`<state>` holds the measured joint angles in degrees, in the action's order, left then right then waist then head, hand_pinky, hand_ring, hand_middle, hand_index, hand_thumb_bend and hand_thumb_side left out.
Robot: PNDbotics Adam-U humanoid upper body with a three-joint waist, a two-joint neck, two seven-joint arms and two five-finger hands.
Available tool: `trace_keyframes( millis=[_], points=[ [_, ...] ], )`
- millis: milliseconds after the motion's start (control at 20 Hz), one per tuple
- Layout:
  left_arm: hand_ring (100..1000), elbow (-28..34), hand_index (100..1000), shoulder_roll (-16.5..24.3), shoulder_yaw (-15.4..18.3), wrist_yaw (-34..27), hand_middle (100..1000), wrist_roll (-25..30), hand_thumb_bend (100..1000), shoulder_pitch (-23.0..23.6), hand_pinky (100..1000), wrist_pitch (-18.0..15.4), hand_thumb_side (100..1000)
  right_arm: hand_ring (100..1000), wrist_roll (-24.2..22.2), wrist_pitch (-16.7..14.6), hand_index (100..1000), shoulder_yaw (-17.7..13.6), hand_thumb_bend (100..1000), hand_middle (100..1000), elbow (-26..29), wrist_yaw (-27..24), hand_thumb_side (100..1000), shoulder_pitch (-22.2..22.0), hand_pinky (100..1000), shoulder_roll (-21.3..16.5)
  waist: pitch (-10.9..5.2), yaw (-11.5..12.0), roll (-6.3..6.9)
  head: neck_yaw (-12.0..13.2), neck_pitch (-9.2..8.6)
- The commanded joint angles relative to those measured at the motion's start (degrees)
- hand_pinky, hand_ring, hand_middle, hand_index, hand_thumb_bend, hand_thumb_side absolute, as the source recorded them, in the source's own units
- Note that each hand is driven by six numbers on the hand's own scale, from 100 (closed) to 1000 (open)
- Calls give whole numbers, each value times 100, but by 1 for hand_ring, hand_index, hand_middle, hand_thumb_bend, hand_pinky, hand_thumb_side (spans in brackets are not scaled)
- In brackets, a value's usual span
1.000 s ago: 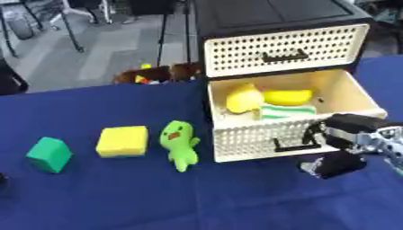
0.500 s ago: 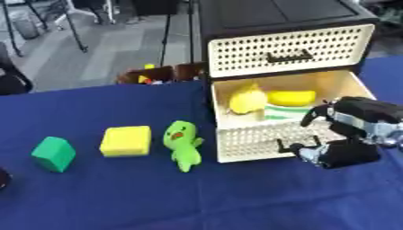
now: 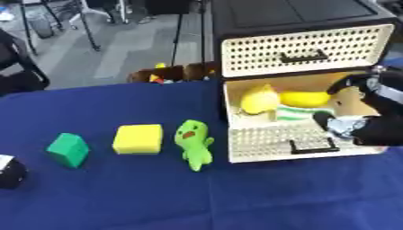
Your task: Pick up objects from table and place into drawer.
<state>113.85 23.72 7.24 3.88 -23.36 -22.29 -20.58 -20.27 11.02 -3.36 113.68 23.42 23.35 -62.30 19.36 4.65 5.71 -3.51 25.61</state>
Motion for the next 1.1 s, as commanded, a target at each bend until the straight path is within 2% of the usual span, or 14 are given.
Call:
trace_keyframes(
  millis=[50, 200, 400, 450, 700, 800, 900, 1100],
  points=[
    [551, 74, 866, 186, 68, 23, 644, -36, 236, -51, 479, 12, 862, 247, 856, -265, 847, -284, 397, 120, 91, -498, 841, 154, 100, -147, -143, -7, -18, 36, 63],
    [552, 74, 867, 196, 71, 32, 645, -59, 239, -55, 478, 32, 861, 281, 1844, -373, 854, -390, 401, 156, 91, -907, 861, 225, 100, -132, -149, -4, -15, 42, 68],
    [551, 74, 867, 204, 71, 54, 645, -89, 241, -54, 478, 89, 861, 336, 3347, -573, 864, -473, 344, 219, 91, -1111, 889, 316, 129, -83, -152, 4, -17, 110, 66],
    [552, 74, 867, 207, 70, 60, 645, -95, 242, -57, 478, 96, 861, 364, 3720, -664, 868, -478, 295, 257, 91, -1135, 891, 335, 164, -57, -153, 8, -16, 149, 61],
    [553, 74, 867, 273, 70, 96, 646, -145, 246, -78, 479, 132, 860, 439, 5567, -1419, 865, -501, 210, 338, 91, -1181, 922, 368, 232, 91, -160, 34, -6, 252, 40],
    [552, 74, 866, 335, 65, 119, 645, -150, 244, -62, 478, 141, 860, 462, 6004, -1695, 863, -486, 200, 370, 91, -1082, 938, 315, 250, 73, -159, 38, -5, 261, 35],
    [550, 74, 866, 419, 61, 146, 645, -154, 242, -27, 476, 150, 860, 492, 6241, -1919, 858, -469, 187, 408, 91, -928, 958, 214, 285, -8, -158, 26, -16, 269, 32],
    [549, 74, 867, 566, 58, 193, 647, -183, 241, 53, 473, 191, 862, 574, 6612, -2348, 853, -462, 126, 496, 91, -637, 980, 34, 429, -80, -150, -15, -20, 331, 26]
  ],
)
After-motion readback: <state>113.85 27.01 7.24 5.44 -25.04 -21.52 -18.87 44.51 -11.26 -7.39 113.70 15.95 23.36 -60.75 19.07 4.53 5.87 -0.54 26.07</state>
